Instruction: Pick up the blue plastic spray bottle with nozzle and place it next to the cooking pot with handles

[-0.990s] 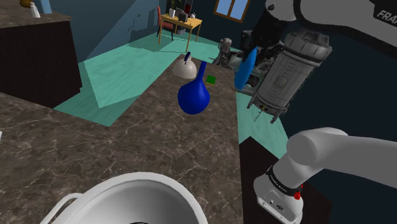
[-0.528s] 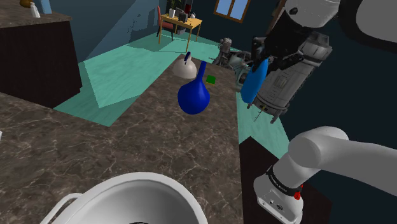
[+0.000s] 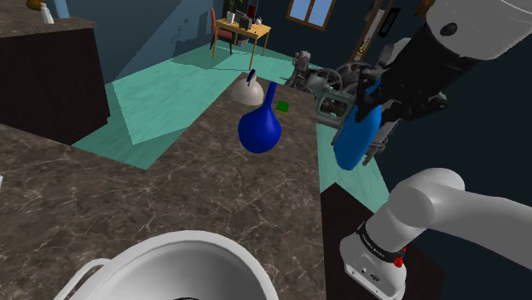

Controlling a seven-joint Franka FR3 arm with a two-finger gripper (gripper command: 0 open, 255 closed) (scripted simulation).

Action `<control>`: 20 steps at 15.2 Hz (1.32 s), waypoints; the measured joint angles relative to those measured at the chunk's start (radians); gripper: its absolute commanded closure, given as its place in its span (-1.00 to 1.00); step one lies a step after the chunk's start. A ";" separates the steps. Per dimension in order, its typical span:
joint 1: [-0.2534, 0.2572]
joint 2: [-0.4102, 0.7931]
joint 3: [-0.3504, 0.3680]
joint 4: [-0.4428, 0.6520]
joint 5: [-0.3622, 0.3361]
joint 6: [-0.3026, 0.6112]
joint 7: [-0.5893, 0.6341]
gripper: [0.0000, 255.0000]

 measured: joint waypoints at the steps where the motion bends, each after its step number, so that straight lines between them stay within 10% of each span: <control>1: 0.004 -0.006 0.009 0.019 0.010 -0.024 0.015 1.00; 20: -0.004 -0.057 0.192 0.441 0.280 -0.393 0.360 1.00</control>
